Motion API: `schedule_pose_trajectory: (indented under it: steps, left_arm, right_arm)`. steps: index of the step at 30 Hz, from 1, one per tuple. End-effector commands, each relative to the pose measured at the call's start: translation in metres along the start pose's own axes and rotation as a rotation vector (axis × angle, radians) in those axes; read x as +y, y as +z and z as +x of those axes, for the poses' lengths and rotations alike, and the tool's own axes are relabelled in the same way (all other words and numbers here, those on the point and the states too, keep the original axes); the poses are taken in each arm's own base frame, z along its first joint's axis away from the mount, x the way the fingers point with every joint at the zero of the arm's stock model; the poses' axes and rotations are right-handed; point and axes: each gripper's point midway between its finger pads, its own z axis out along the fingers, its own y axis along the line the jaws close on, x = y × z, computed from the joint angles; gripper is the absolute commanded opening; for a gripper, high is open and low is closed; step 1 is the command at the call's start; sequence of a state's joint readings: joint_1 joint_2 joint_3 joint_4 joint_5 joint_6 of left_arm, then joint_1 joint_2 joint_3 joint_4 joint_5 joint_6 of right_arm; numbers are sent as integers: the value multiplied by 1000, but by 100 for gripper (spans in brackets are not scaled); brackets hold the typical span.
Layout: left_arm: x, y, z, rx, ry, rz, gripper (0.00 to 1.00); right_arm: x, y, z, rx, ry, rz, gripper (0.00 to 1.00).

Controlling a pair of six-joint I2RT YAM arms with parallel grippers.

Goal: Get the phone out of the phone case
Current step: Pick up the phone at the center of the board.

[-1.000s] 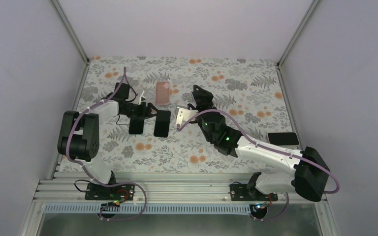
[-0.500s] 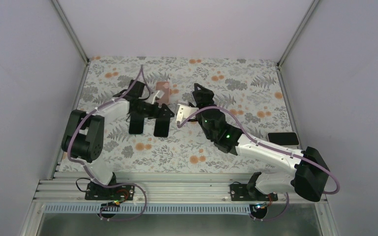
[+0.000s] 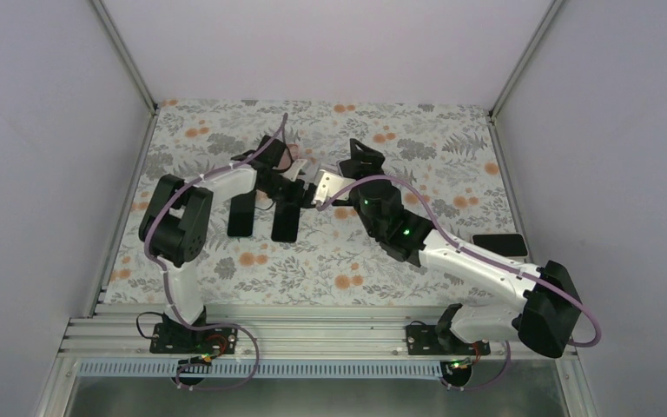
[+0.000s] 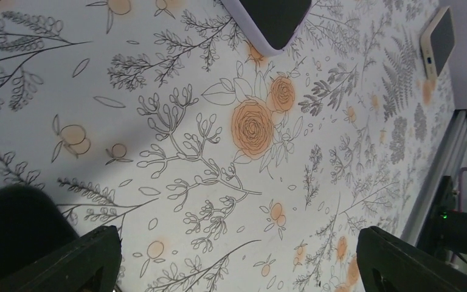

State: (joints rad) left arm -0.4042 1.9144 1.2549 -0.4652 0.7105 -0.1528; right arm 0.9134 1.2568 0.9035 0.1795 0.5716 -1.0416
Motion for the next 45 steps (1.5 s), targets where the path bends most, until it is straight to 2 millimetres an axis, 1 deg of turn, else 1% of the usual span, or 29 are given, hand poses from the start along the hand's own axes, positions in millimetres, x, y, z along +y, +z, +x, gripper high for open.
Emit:
schedule_pose_trajectory:
  steps: [1, 5, 11, 16, 22, 26, 29, 33, 35, 37, 41, 44, 45]
  left_arm:
    - [-2, 11, -7, 13, 50, -55, 96]
    - [2, 22, -7, 34, 54, -110, 97]
    - [11, 29, -7, 50, 46, -151, 97]
    - [22, 31, -6, 54, 39, -198, 97]
    - [26, 28, -5, 49, 40, -234, 97]
    - [21, 24, -6, 40, 49, -219, 97]
    - [8, 21, -13, 26, 80, -182, 97]
    - [-25, 2, -35, -56, 150, -125, 98]
    - [-38, -11, -48, -109, 181, -114, 99]
    - [-46, -26, -61, -165, 204, -119, 99]
    - [-55, -63, -85, -276, 225, -149, 100]
    - [-54, -96, -101, -359, 220, -174, 100]
    - [-49, -109, -105, -388, 209, -191, 100]
  right_arm:
    - [-11, -3, -3, -14, 51, 4, 99]
    - [-12, -3, -3, -15, 59, 7, 99]
    - [-13, -3, -2, -14, 65, 4, 99]
    - [-15, -3, -2, -14, 71, 6, 99]
    - [-14, -1, -2, -11, 72, 3, 99]
    - [-15, -1, -3, -13, 75, 3, 99]
    - [-13, -1, -4, -17, 80, -3, 99]
    - [-17, 0, -8, -31, 139, -26, 99]
    - [-25, 1, -11, -43, 209, -49, 99]
    - [-37, 2, -10, -46, 290, -66, 99]
    - [-63, 3, -6, -55, 422, -72, 99]
    - [-73, 4, -1, -55, 485, -72, 99]
    - [-75, 5, 3, -51, 502, -72, 99]
